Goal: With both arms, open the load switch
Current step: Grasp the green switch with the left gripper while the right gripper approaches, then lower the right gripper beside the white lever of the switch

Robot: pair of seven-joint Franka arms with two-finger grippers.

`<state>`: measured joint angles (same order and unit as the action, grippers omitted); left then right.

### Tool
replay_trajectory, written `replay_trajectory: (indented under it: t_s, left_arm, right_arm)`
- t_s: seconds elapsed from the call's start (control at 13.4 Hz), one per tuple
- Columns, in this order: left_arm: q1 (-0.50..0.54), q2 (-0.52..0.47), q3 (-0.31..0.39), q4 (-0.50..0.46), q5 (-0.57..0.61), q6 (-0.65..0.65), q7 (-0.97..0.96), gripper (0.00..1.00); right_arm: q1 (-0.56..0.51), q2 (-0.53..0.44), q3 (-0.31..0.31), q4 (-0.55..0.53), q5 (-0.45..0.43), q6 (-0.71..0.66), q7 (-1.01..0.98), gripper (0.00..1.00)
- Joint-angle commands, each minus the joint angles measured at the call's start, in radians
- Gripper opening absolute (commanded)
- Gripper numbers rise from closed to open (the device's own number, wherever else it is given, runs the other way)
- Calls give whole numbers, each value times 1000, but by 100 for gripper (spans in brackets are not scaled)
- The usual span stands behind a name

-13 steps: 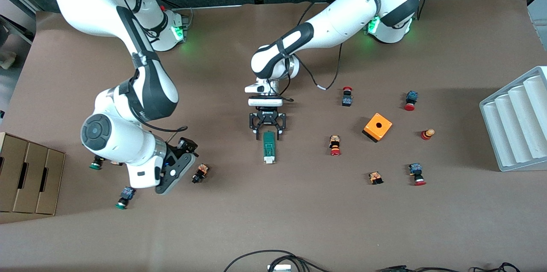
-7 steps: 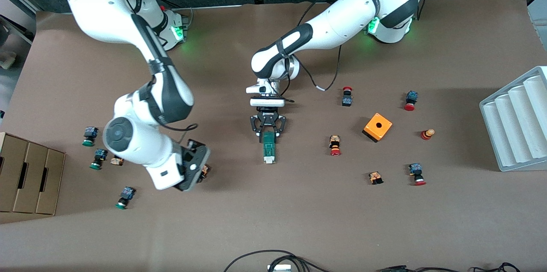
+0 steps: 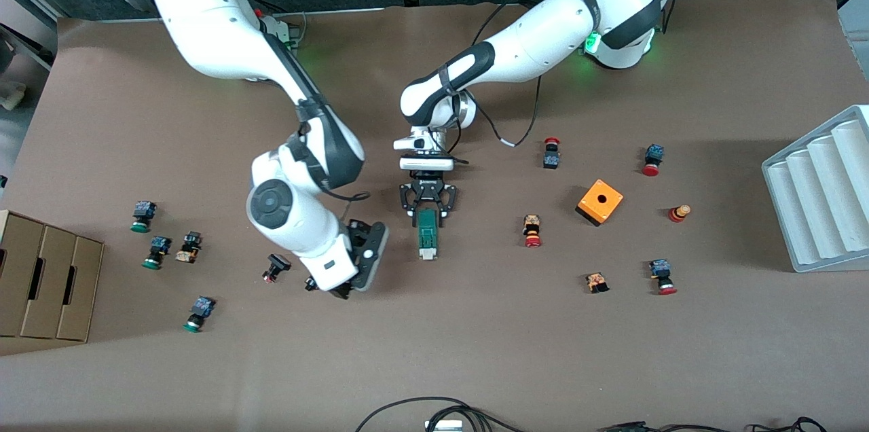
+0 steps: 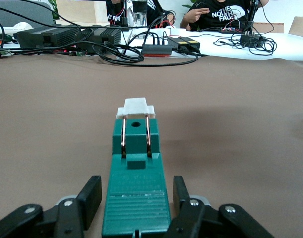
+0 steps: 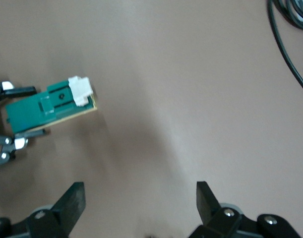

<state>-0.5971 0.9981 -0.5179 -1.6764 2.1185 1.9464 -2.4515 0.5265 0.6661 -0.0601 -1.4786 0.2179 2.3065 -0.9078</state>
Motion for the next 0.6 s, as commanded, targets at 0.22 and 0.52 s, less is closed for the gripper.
replay_trajectory:
  t_s: [0.22,0.52]
  left_arm:
    - [-21,19,6,14,21,-37,-21,56]
    - [-21,27,6,15,23,-52,-21,55]
  right_arm:
    - [92,114,-56,81,6,93,-8,100]
    - [141,165,-87,115,8,116,-8,100]
